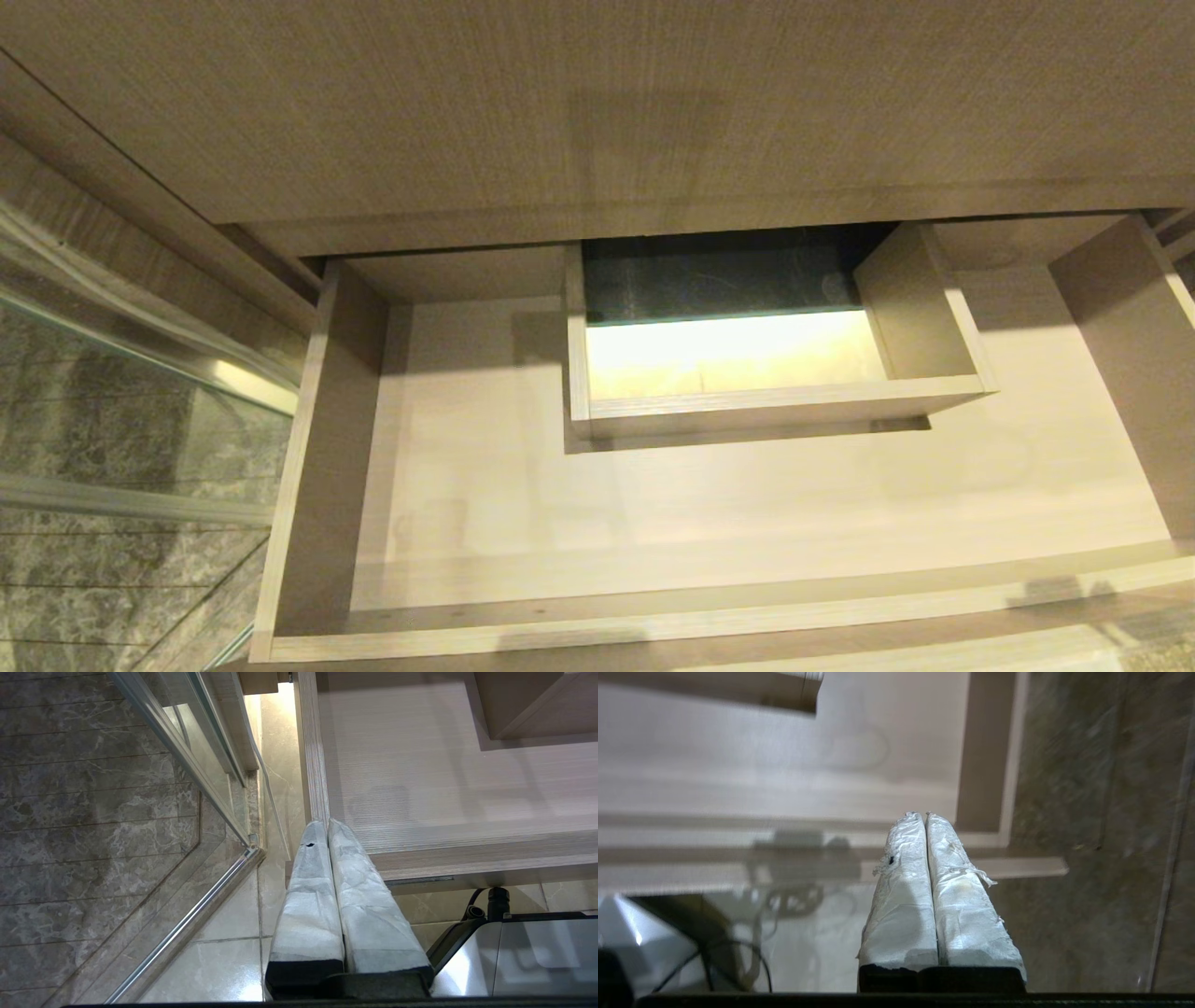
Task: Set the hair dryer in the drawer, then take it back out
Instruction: Pick up the hairdryer
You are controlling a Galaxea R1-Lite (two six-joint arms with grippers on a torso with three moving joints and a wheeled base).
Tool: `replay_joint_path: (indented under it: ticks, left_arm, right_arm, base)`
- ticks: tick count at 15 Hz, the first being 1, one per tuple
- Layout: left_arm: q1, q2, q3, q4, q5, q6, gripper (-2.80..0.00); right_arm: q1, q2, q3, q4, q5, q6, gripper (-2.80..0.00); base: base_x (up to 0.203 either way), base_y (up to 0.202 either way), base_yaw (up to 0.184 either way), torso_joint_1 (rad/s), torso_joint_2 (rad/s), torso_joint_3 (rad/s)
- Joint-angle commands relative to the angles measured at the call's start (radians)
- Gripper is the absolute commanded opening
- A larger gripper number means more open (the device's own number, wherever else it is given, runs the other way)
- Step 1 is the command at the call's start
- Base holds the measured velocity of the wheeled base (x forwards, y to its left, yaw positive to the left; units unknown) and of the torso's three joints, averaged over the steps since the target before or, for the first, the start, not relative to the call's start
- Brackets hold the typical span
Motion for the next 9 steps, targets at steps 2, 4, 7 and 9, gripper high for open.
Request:
replay_joint_path:
  ticks: [2,4,7,9]
  left_arm:
    - [0.000,0.000,0.001,0.000,0.000,-0.001,-2.80]
    - [0.000,0.000,0.002,0.000,0.000,-0.001,-2.80]
    - [0.000,0.000,0.000,0.000,0.000,-0.001,-2.80]
    - [0.000,0.000,0.000,0.000,0.000,-0.001,-2.80]
  right_arm:
    - [-0.019,-0.071,-0.043,0.007,0.000,-0.004,-2.80]
    - [-0.029,-0.088,-0.062,0.010,-0.003,-0.004,-2.80]
    - [-0.030,-0.122,-0.063,-0.004,-0.003,0.000,-2.80]
    - [-0.033,-0.147,-0.059,0.000,-0.003,0.001,-2.80]
  base:
    - [0.000,0.000,0.000,0.000,0.00,0.000]
    - [0.000,0.000,0.000,0.000,0.00,0.000]
    - [0.000,0.000,0.000,0.000,0.00,0.000]
    - [0.000,0.000,0.000,0.000,0.00,0.000]
